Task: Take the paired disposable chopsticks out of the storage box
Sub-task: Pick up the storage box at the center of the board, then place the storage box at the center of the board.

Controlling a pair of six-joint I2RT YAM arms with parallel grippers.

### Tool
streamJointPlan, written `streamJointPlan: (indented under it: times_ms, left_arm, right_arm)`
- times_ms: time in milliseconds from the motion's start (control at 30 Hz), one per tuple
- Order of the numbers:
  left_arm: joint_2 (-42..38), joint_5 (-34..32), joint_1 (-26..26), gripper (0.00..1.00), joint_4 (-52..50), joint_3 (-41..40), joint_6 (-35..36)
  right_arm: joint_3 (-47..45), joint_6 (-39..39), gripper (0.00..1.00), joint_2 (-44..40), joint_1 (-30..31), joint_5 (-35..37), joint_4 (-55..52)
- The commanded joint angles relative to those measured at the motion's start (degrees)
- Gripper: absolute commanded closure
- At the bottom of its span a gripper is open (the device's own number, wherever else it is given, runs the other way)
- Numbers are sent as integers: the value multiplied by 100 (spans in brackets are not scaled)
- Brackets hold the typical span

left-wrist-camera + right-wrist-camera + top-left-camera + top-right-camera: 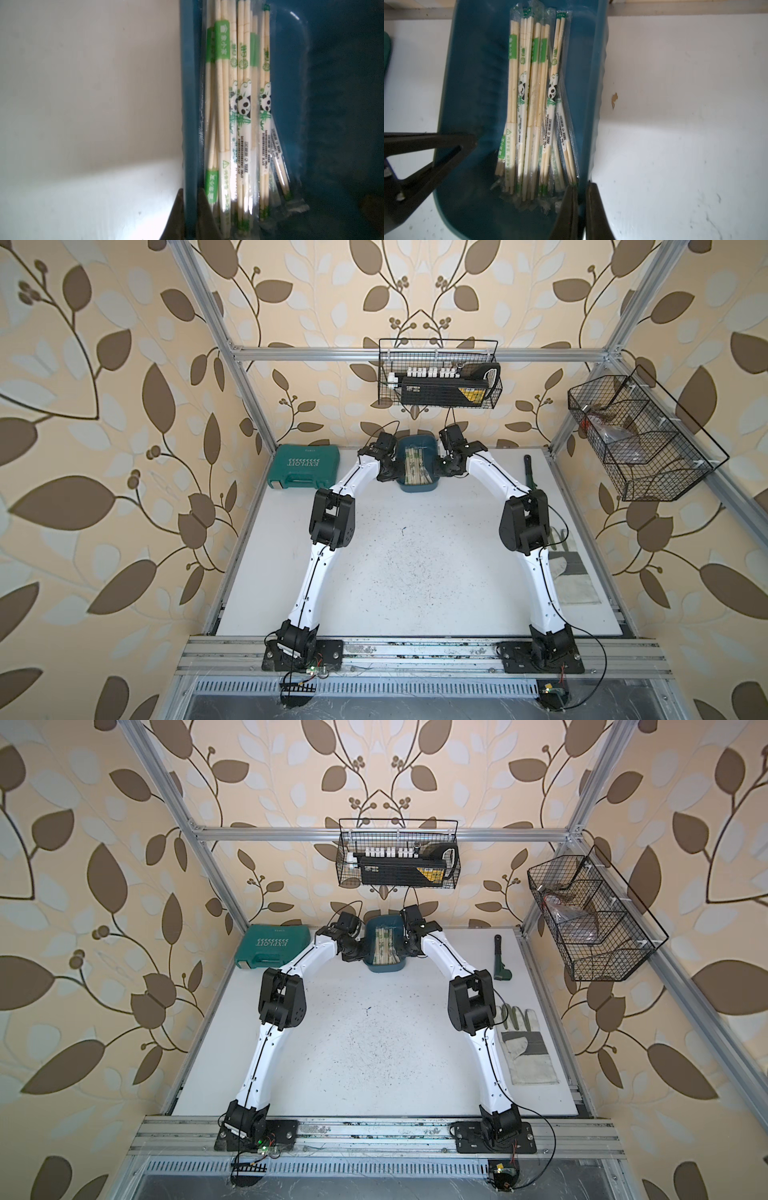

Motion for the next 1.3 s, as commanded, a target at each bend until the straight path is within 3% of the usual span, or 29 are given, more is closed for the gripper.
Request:
streamJointPlan:
  times_ms: [0,133,333,767,967,1267]
  left_arm:
    - [-1100,-80,-231,100,-85,-308,111]
    - [-1934,-395,-425,100,-82,-1173,2]
    - [-3012,-681,-682,100,164,-2850,-261]
    - [-5254,-1795,-1928,100,830,-6040,-1208]
    - [-5499,-2244,-2429,100,839,-6602,-1692]
    - [-5179,-2481,-2529,100,884,-6770,-1945]
  right_arm:
    - [-610,-96,100,-827,165,-99,-117]
    - [-1602,128,100,-1591,275,-247,-13]
    - [-3116,251,100,-2856,750,116,136]
    - [-6390,1073,100,-5358,2073,943,476]
    - [-7312,1481,100,-5911,2477,920,763]
    - [-7432,1457,100,-5587,2473,916,1089]
